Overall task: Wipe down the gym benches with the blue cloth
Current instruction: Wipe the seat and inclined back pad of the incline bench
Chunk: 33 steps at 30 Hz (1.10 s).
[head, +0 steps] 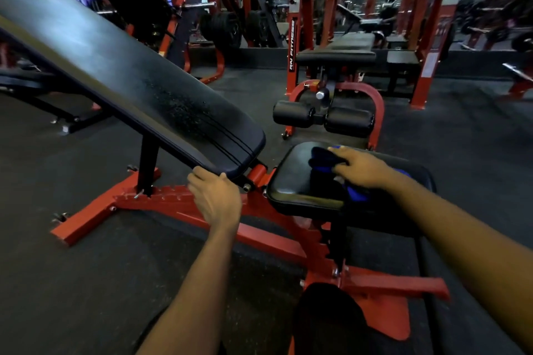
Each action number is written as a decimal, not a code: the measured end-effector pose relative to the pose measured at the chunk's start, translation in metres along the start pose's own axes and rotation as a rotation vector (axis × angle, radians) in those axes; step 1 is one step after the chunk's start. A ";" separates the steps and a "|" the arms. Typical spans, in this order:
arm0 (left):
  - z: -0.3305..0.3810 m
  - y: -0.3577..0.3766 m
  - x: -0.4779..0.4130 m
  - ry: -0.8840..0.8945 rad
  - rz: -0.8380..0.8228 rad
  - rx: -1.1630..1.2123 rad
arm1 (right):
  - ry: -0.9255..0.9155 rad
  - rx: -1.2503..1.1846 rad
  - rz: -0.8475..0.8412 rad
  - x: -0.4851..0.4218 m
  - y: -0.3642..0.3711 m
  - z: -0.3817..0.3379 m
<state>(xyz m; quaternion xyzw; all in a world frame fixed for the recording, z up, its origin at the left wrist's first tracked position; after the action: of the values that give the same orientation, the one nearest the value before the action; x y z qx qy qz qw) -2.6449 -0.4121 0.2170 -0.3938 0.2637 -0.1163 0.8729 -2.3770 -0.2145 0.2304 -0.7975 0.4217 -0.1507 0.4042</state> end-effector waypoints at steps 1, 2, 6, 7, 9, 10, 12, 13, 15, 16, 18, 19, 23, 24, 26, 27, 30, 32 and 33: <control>0.001 -0.005 0.003 0.013 0.037 -0.031 | 0.024 0.039 0.025 -0.010 0.002 0.000; 0.003 -0.010 0.006 0.037 0.081 -0.035 | 0.022 0.113 0.041 -0.014 0.010 -0.009; 0.023 -0.003 0.015 0.218 0.095 0.170 | -0.234 0.251 -0.042 0.023 0.051 -0.076; 0.030 0.004 0.015 0.267 0.054 0.225 | -0.308 0.243 -0.047 0.041 0.054 -0.083; 0.045 0.025 0.015 0.337 -0.066 0.305 | -0.359 0.189 -0.064 0.064 0.049 -0.075; 0.052 0.037 0.015 0.357 -0.140 0.325 | -0.315 0.145 -0.061 0.062 0.038 -0.061; 0.062 0.057 0.021 0.378 -0.269 0.348 | -0.159 0.089 -0.009 0.038 0.012 -0.022; 0.066 0.064 0.025 0.383 -0.325 0.362 | -0.056 0.069 0.019 0.022 0.001 -0.004; 0.072 0.075 0.037 0.366 -0.429 0.386 | 0.086 0.042 0.092 -0.007 -0.013 0.017; 0.073 0.078 0.042 0.343 -0.459 0.393 | 0.127 0.068 0.135 -0.020 -0.015 0.019; 0.070 0.081 0.045 0.294 -0.442 0.395 | 0.130 0.164 0.143 -0.030 -0.006 0.007; 0.068 0.084 0.043 0.282 -0.424 0.394 | 0.068 0.194 0.123 -0.028 0.002 -0.007; 0.065 0.094 0.038 0.282 -0.436 0.401 | -0.192 0.144 -0.039 0.037 0.029 -0.045; 0.064 0.096 0.038 0.277 -0.443 0.404 | -0.222 0.119 -0.055 0.054 0.028 -0.046; 0.062 0.097 0.038 0.271 -0.442 0.406 | -0.159 0.040 -0.011 0.070 0.008 -0.030; 0.061 0.097 0.039 0.267 -0.446 0.403 | -0.076 0.009 0.045 0.067 -0.007 -0.013; 0.061 0.094 0.041 0.272 -0.466 0.387 | 0.216 -0.006 0.180 0.037 -0.042 0.031; 0.062 0.091 0.042 0.266 -0.477 0.367 | 0.280 0.085 0.210 0.020 -0.038 0.029; 0.062 0.089 0.043 0.260 -0.479 0.360 | 0.274 0.123 0.212 0.017 -0.029 0.022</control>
<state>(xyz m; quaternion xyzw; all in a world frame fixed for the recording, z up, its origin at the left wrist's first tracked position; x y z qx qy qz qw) -2.5754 -0.3320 0.1683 -0.2659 0.2480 -0.4124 0.8353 -2.3382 -0.2079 0.2375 -0.6946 0.5443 -0.2400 0.4044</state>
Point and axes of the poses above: each hand's wrist, its own x-axis away from the middle knuckle, its own y-axis out of the palm, z = x × y, the point moved 10 cm from there along -x, towards the middle knuckle, and after that the axes turned 14 degrees about -x, right-handed, at the moved point
